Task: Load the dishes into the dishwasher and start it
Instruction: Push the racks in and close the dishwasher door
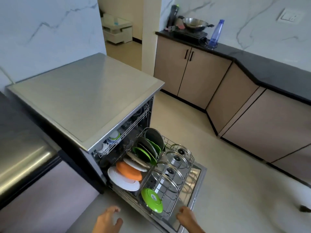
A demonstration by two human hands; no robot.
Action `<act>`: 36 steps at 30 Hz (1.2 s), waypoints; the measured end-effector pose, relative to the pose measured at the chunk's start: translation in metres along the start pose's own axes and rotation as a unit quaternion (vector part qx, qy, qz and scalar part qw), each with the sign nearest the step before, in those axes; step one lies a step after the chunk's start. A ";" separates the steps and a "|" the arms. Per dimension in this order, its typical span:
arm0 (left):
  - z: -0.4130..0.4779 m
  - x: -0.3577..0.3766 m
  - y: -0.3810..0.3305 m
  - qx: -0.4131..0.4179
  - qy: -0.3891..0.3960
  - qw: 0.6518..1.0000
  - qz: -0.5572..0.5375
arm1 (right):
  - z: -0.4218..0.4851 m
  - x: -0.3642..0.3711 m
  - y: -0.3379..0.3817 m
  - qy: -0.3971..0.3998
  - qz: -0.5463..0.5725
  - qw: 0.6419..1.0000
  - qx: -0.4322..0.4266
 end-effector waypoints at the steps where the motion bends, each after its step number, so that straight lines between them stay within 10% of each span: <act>1: -0.006 0.006 -0.017 -0.011 0.014 1.000 -0.005 | 0.007 -0.003 -0.004 0.002 -0.009 1.000 -0.005; 12: 0.008 0.205 0.019 -0.106 0.135 0.985 -0.020 | 0.134 0.042 -0.062 0.014 0.082 0.996 0.043; 28: 0.105 0.437 0.030 0.065 0.188 0.965 0.171 | 0.316 0.109 -0.119 0.004 0.294 0.955 0.050; 36: 0.125 0.454 0.033 0.160 0.150 0.917 0.334 | 0.323 0.103 -0.109 -0.077 0.183 0.980 -0.029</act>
Point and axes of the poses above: each hand's wrist, its own z-axis towards the middle knuckle, its own x-axis out of the palm, y = z × x, the point moved 8 cm from there along z, towards the middle knuckle, and after that the axes turned 2 degrees about x, right-handed, at the moved point
